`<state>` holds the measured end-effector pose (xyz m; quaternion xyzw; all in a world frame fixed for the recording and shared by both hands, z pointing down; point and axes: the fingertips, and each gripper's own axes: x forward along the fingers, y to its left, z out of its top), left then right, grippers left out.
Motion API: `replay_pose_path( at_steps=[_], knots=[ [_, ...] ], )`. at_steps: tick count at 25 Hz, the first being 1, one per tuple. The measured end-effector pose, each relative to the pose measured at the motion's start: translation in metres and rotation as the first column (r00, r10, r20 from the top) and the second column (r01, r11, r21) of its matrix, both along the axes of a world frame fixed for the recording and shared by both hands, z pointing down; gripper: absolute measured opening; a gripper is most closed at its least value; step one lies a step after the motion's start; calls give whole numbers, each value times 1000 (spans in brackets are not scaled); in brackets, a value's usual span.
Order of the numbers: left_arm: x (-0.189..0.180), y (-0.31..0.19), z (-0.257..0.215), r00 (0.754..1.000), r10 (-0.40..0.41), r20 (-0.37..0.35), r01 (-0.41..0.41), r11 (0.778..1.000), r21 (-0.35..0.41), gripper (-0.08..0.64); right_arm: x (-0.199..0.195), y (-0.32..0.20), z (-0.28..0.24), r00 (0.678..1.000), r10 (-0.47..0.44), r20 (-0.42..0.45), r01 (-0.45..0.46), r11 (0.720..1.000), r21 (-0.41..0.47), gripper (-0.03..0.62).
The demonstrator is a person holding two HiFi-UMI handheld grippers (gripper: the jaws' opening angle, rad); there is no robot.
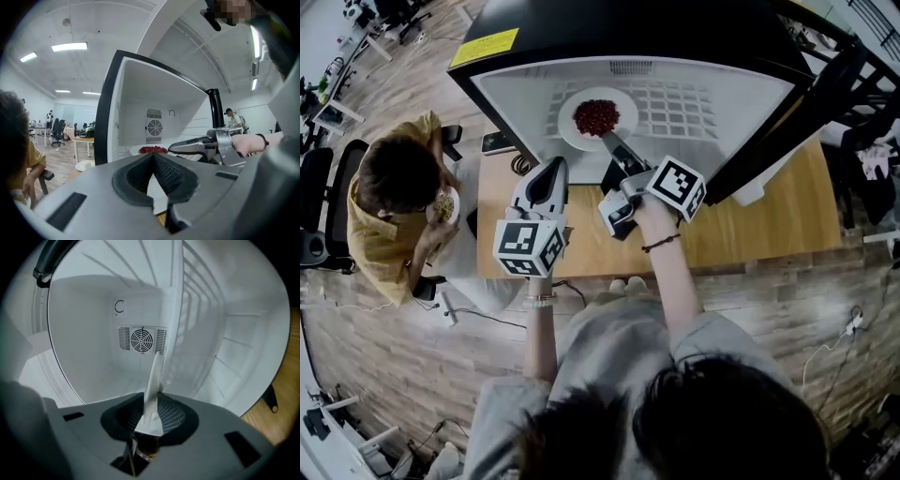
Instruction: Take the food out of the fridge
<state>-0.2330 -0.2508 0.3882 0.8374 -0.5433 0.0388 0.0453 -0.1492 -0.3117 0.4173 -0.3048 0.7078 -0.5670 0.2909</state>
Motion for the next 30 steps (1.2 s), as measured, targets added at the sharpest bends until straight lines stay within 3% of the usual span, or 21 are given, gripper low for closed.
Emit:
replay_pose_path(
  at_steps=[5, 14, 30],
  knots=[
    [6, 1, 2, 1000, 6, 0, -6, 1000, -2, 8, 5, 1, 1, 996, 17, 92, -13, 999, -45, 71],
    [12, 6, -1, 1000, 8, 5, -8, 1000, 7, 8, 10, 4, 2, 984, 20, 175, -9, 998, -60, 66],
    [24, 20, -22, 998, 70, 9, -70, 996, 54, 8, 14, 20, -30, 980, -55, 190, 52, 998, 18, 64]
  ],
)
